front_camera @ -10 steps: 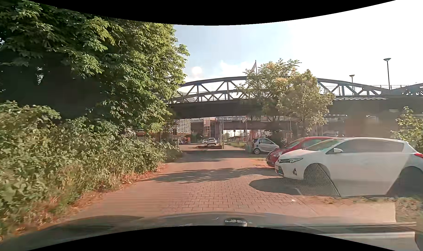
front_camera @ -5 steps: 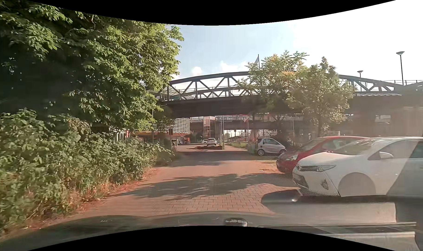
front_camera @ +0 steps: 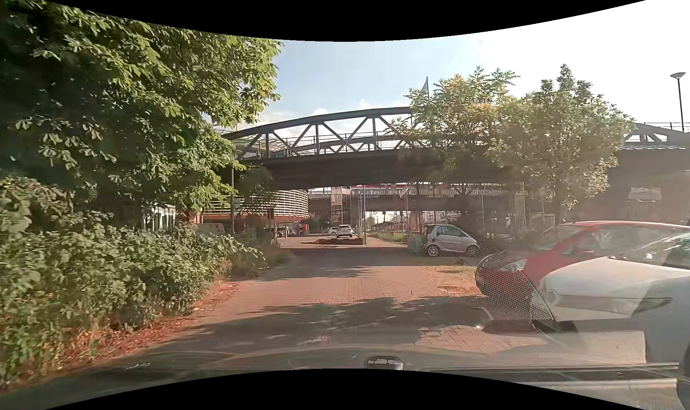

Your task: Follow the waypoints while adhering to traffic rules and regulations

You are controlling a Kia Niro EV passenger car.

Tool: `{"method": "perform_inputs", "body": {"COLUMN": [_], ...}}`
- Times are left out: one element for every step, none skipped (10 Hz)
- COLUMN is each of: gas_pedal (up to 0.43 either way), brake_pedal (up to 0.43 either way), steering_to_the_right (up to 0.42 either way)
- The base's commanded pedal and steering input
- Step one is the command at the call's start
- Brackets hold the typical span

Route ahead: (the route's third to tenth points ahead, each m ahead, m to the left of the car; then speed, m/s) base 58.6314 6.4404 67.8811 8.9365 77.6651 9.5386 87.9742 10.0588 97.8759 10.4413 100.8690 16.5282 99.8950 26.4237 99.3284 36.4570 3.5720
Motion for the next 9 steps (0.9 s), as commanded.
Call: {"method": "perform_inputs", "body": {"gas_pedal": [0.020, 0.020, 0.020, 0.020, 0.020, 0.020, 0.020, 0.020, 0.020], "brake_pedal": [0.000, 0.000, 0.000, 0.000, 0.000, 0.000, 0.000, 0.000, 0.000], "steering_to_the_right": [0.002, 0.003, 0.003, 0.003, 0.003, 0.004, 0.008, 0.015, 0.019]}}
